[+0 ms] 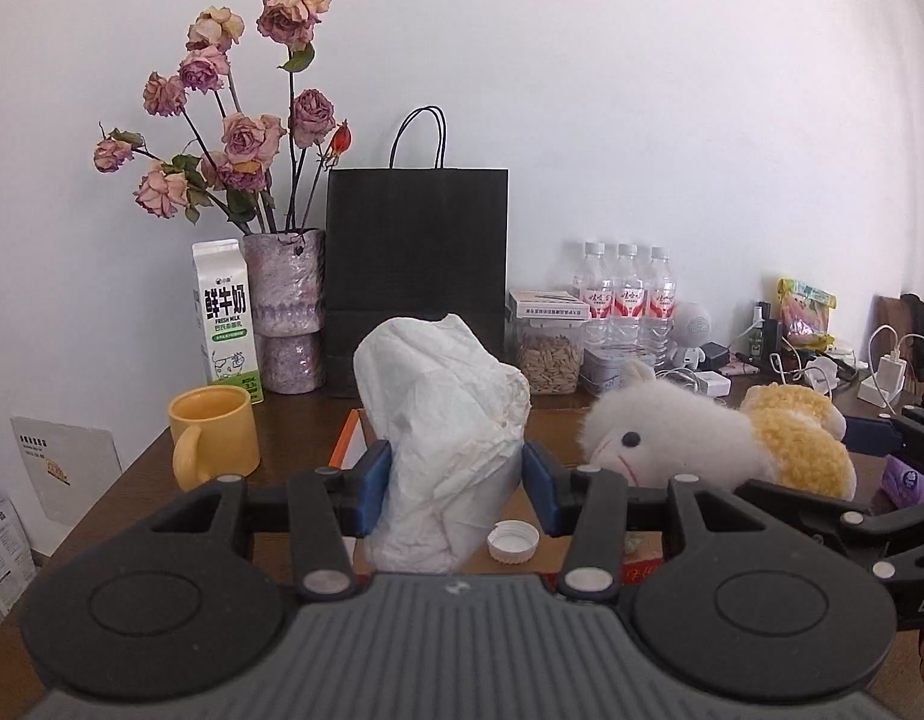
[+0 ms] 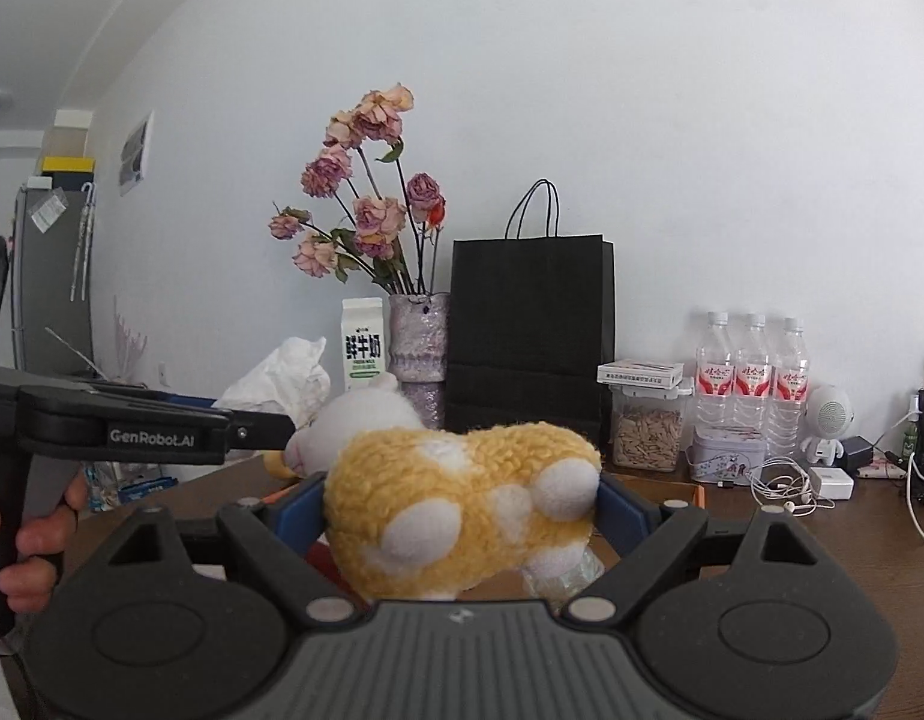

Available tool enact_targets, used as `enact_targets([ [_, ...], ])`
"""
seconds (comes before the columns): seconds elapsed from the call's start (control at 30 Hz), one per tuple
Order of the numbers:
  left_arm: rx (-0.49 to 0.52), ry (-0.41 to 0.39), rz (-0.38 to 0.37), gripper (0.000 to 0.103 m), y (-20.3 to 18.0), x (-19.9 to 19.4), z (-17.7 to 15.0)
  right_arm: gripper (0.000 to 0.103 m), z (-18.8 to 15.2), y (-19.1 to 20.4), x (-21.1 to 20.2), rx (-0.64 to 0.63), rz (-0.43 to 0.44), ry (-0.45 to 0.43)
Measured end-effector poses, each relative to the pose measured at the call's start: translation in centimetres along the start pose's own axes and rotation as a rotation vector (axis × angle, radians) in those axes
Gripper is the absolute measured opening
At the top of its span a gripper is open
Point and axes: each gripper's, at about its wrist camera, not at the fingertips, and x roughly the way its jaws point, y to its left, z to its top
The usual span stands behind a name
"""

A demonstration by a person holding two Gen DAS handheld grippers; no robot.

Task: Organize objects
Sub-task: 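Carry the tissue and sheep into the box and open both tools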

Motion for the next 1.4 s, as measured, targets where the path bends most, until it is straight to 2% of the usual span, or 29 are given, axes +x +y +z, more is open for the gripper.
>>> enact_targets([
  [0.17, 0.017, 0.04, 0.017, 0.048, -0.1, 3.9, 0.7, 0.09, 0.4, -1.3, 3.8, 0.036, -0.04, 0.01],
  [0.43, -0.003, 0.103, 0.019, 0.048, -0.1, 10.3, 1.2, 0.09, 0.0, -3.4, 10.4, 0.097, -0.08, 0.084],
  [0.53, -0.006, 0.121, 0.012, 0.048, -0.1, 12.2, 0.8, 0.09, -1.0, -4.0, 11.5, 0.11, -0.078, 0.117],
  [0.67, -0.015, 0.187, 0.013, 0.048, 0.2, 14.2, -0.2, 0.09, -2.0, -4.6, 12.3, 0.129, -0.093, 0.145],
  [0.93, 0.009, 0.18, 0.038, 0.051, 0.0, 14.6, -1.1, 0.092, -3.4, -4.4, 13.1, 0.106, -0.124, 0.186],
  [1.03, 0.012, 0.173, 0.05, 0.064, 0.0, 14.7, -1.4, 0.095, -3.7, -4.2, 13.1, 0.093, -0.131, 0.186],
  [1.1, 0.017, 0.147, 0.067, 0.082, 0.0, 14.6, -1.4, 0.099, -3.9, -4.2, 13.1, 0.087, -0.14, 0.181],
  [1.13, 0.02, 0.131, 0.076, 0.088, 0.0, 14.4, -1.4, 0.101, -3.9, -4.2, 13.1, 0.083, -0.142, 0.178],
  [1.17, 0.02, 0.117, 0.087, 0.103, 0.0, 14.2, -1.4, 0.103, -4.0, -4.3, 13.1, 0.084, -0.146, 0.175],
  [1.27, 0.025, 0.091, 0.119, 0.103, 0.0, 13.9, -1.4, 0.103, -4.0, -4.4, 12.9, 0.093, -0.146, 0.165],
  [1.4, 0.015, 0.089, 0.12, 0.103, 0.2, 13.8, -1.4, 0.103, -3.9, -4.6, 12.6, 0.104, -0.153, 0.155],
])
